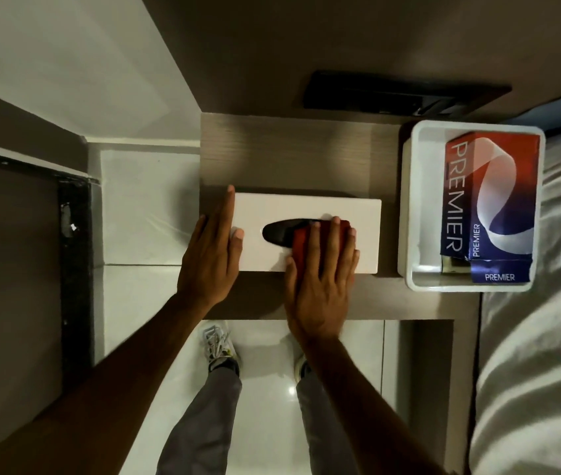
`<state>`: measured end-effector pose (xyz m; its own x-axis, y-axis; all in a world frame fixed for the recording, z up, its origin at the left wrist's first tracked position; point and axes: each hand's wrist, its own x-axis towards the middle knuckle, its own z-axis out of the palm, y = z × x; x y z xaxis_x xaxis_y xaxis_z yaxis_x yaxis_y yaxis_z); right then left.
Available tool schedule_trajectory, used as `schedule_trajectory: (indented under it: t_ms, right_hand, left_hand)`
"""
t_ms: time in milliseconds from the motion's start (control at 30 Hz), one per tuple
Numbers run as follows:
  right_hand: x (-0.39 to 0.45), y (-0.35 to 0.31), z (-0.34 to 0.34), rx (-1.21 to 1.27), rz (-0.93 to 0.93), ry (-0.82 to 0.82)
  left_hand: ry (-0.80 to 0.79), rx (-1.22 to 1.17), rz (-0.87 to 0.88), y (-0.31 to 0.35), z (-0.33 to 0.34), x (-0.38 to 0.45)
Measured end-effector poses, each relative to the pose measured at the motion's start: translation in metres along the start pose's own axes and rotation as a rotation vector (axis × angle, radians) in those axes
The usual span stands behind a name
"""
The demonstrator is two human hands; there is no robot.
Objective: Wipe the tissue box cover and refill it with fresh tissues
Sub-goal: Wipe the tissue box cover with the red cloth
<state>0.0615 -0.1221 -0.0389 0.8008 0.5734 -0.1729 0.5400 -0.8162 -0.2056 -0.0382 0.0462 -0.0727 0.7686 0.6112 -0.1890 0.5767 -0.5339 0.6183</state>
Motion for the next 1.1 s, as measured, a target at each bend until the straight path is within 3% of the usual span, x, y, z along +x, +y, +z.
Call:
schedule_trajectory:
  t_ms: [167, 233, 367, 533, 667, 767, 867, 1100]
  right_hand:
    - [0.002, -0.017, 0.007, -0.039, -0.352, -0.035]
    - [0.004, -0.002, 0.003, -0.048, -0.319, -0.031]
    - [-0.001, -0.024, 0.006, -0.046, -0.074, -0.005]
    - [0.001, -0.010, 0.007, -0.070, -0.361, -0.039]
    - [0.003, -0.033, 0.008, -0.055, -0.090, -0.003]
    - [-0.002, -0.038, 0.011, -0.054, -0.191, -0.022]
    - [-0.012, 0.000, 0.003, -0.045, -0.293, -0.033]
    - [0.022, 0.049, -0.021, -0.012, 0.127, -0.025]
  left_hand:
    - [-0.014, 0.003, -0.016, 0.002, -0.003, 0.000]
    - [-0.013, 0.003, -0.007, 0.004, -0.004, 0.000]
    - [-0.023, 0.015, -0.004, 0.003, -0.003, 0.000]
    - [-0.035, 0.005, -0.025, 0.002, -0.002, 0.001]
    - [-0.048, 0.019, -0.028, 0.003, -0.003, 0.001]
    - [-0.049, 0.014, -0.031, 0.003, -0.005, 0.001]
    - [-0.042, -0.002, -0.013, 0.003, -0.004, 0.001]
    - [-0.042, 0.001, -0.005, 0.002, -0.002, 0.001]
